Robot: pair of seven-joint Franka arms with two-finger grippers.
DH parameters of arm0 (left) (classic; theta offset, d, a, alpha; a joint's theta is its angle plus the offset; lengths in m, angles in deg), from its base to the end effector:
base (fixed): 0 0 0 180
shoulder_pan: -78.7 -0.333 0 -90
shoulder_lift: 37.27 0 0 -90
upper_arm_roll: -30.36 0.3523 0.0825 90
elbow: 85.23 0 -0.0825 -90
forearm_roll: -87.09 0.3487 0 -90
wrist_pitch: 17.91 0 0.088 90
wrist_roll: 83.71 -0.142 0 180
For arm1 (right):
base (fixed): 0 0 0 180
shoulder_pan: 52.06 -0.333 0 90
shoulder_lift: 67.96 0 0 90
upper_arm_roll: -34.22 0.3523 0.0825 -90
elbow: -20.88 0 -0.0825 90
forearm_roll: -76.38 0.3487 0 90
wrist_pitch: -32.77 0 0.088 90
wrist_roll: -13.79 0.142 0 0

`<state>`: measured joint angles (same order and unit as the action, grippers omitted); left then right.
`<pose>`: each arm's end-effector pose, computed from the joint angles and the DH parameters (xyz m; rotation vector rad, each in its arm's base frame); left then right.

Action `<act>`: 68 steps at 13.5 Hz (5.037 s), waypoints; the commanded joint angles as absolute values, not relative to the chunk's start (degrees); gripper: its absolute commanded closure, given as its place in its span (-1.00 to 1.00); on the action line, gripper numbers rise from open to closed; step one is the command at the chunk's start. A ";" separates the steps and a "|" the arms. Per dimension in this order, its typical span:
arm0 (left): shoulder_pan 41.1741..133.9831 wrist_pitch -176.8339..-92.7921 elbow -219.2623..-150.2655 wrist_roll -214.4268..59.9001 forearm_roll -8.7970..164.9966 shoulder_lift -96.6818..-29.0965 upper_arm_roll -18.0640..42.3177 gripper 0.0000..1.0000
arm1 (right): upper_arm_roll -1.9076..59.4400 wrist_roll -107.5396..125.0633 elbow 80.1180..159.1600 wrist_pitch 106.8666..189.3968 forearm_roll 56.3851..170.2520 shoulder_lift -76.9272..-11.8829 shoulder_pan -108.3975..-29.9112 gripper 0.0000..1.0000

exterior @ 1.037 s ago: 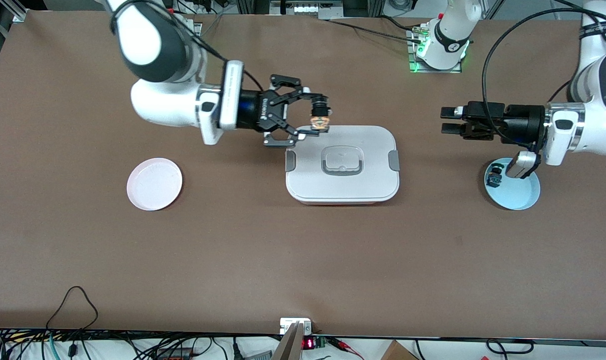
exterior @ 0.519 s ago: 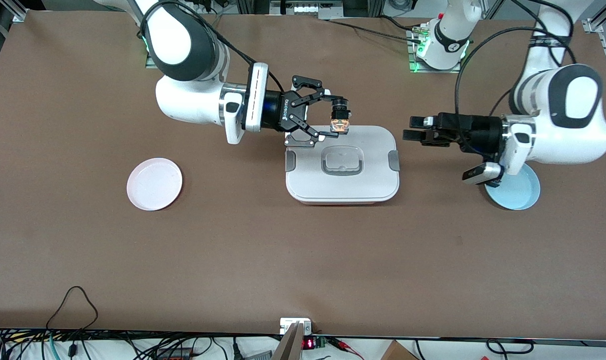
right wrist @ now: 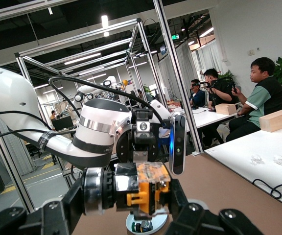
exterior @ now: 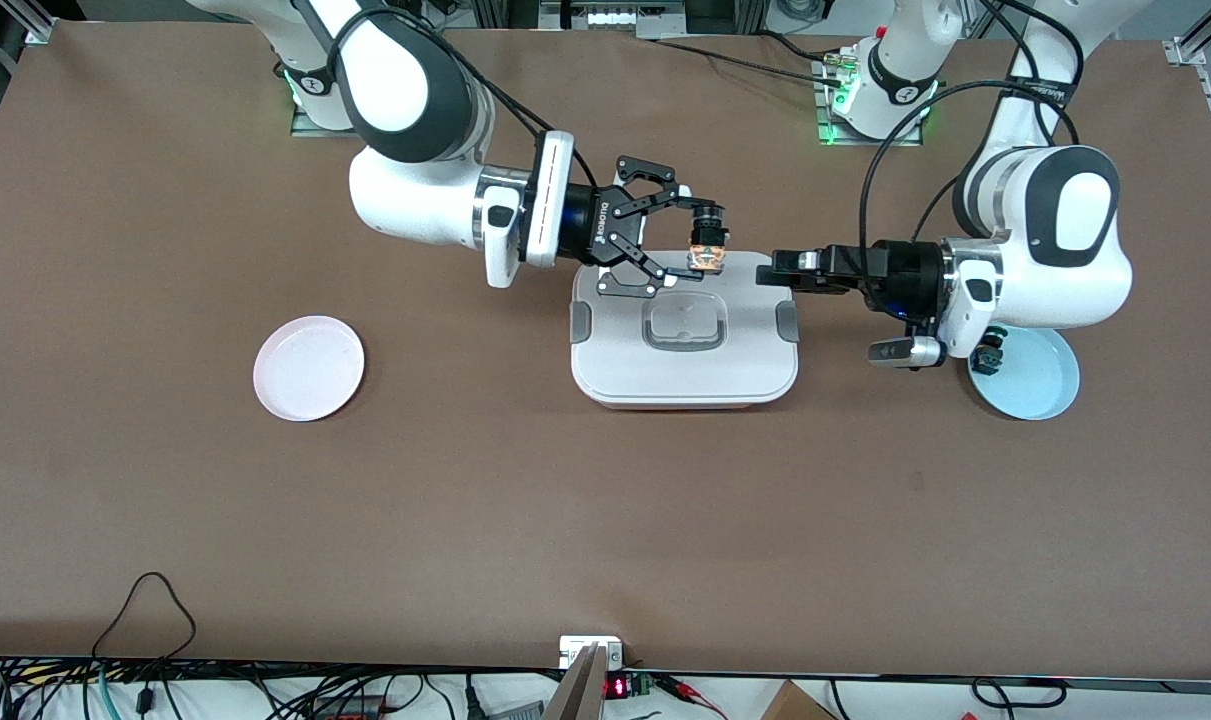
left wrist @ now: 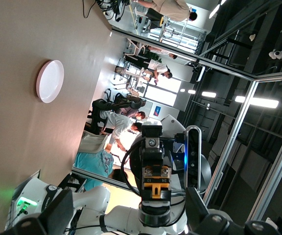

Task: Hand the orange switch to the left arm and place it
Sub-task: 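Grasp the orange switch with the left gripper above the white box, then open the right gripper and withdraw while the left gripper pulls back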

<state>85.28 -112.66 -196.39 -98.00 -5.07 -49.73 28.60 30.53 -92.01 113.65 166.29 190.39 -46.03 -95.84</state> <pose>0.5530 -0.2152 0.4849 1.5712 0.2245 -0.3080 0.5158 0.4945 0.5059 -1.4516 -0.9210 -1.0796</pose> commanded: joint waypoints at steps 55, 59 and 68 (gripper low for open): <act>90.05 -119.43 -197.90 -96.02 -11.88 -47.11 26.94 1.00 | 28.77 -85.61 118.17 141.64 172.66 -53.10 -78.19 -1.00; 88.73 -117.41 -198.78 -95.93 -9.78 -46.94 27.02 1.00 | 28.77 -85.96 120.72 119.40 160.79 -56.35 -63.79 -1.00; 81.62 -105.74 -197.90 -96.19 9.20 -46.93 30.45 1.00 | 28.77 -85.27 120.46 104.23 156.28 -57.50 -52.41 -1.00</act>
<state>83.84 -109.38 -197.87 -95.46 5.48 -47.62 29.78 27.98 -86.04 119.27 103.92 157.15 -56.32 -52.84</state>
